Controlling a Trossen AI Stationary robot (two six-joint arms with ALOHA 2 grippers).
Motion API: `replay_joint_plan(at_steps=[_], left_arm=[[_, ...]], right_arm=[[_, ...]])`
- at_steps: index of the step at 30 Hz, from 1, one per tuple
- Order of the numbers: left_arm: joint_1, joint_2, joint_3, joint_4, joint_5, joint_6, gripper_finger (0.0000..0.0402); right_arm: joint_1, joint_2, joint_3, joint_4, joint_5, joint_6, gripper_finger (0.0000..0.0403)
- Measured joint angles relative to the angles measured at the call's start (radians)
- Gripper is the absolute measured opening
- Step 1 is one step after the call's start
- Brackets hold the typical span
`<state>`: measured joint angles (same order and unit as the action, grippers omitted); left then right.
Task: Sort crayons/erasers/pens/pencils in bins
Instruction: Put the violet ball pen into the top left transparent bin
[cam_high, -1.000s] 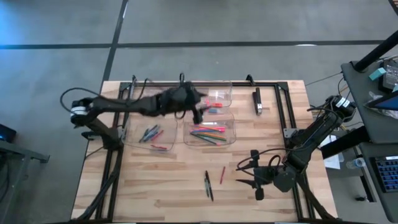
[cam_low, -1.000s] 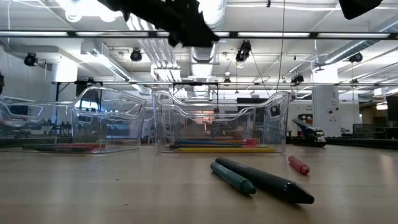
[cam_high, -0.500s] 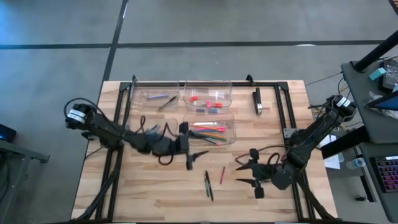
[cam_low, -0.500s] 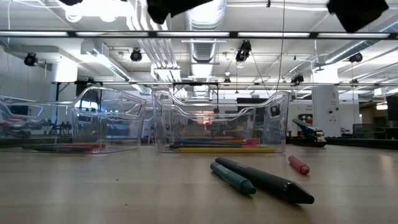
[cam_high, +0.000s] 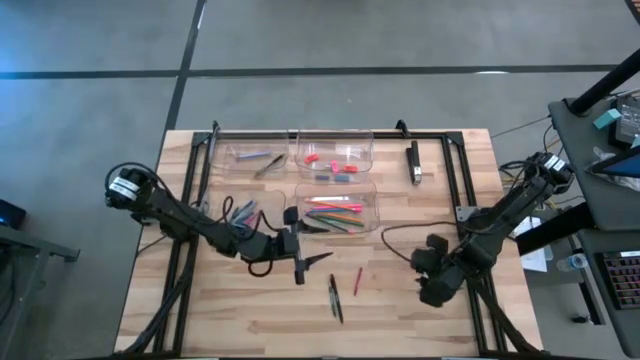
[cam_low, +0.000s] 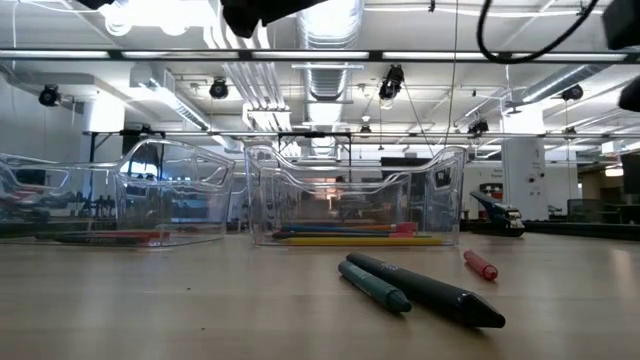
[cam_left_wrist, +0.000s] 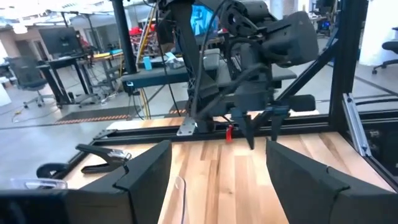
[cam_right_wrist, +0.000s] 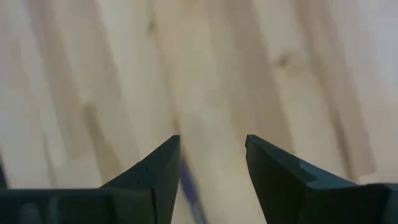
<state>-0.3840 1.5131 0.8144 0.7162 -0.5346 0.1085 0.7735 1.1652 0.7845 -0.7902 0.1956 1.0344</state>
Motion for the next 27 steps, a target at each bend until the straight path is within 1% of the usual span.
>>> replay_joint_plan(at_steps=[2,5,7,12,15,18,22,27], left_arm=[[-0.003,0.0,-0.004,0.0,0.0,-0.022,0.0244],[-0.005,0.001,-0.004,0.001,0.001,-0.041,0.0244],[-0.005,0.001,-0.004,0.001,0.001,-0.051,0.0244],[-0.008,0.001,-0.004,0.001,0.001,-0.052,0.0244],[-0.012,0.001,-0.004,0.002,0.002,-0.059,0.0244],[-0.017,0.002,-0.004,0.001,0.002,-0.078,0.0244],[-0.027,0.002,-0.004,0.001,0.003,-0.079,0.0244],[-0.043,0.002,-0.004,0.002,0.003,-0.08,0.0244]], right_arm=[[0.03,0.0,-0.011,0.01,-0.028,-0.005,0.0171],[0.072,0.005,-0.014,0.019,-0.039,-0.009,0.0172],[0.098,0.011,-0.015,0.021,-0.04,0.008,0.0181],[0.14,0.053,-0.017,0.025,-0.06,0.066,0.0229],[0.141,0.095,-0.019,0.027,-0.074,0.089,0.0263],[0.141,0.146,-0.02,0.017,-0.097,0.093,0.0286],[0.143,0.212,-0.02,0.02,-0.107,0.085,0.029],[0.148,0.283,-0.022,0.051,-0.127,0.08,0.0266]])
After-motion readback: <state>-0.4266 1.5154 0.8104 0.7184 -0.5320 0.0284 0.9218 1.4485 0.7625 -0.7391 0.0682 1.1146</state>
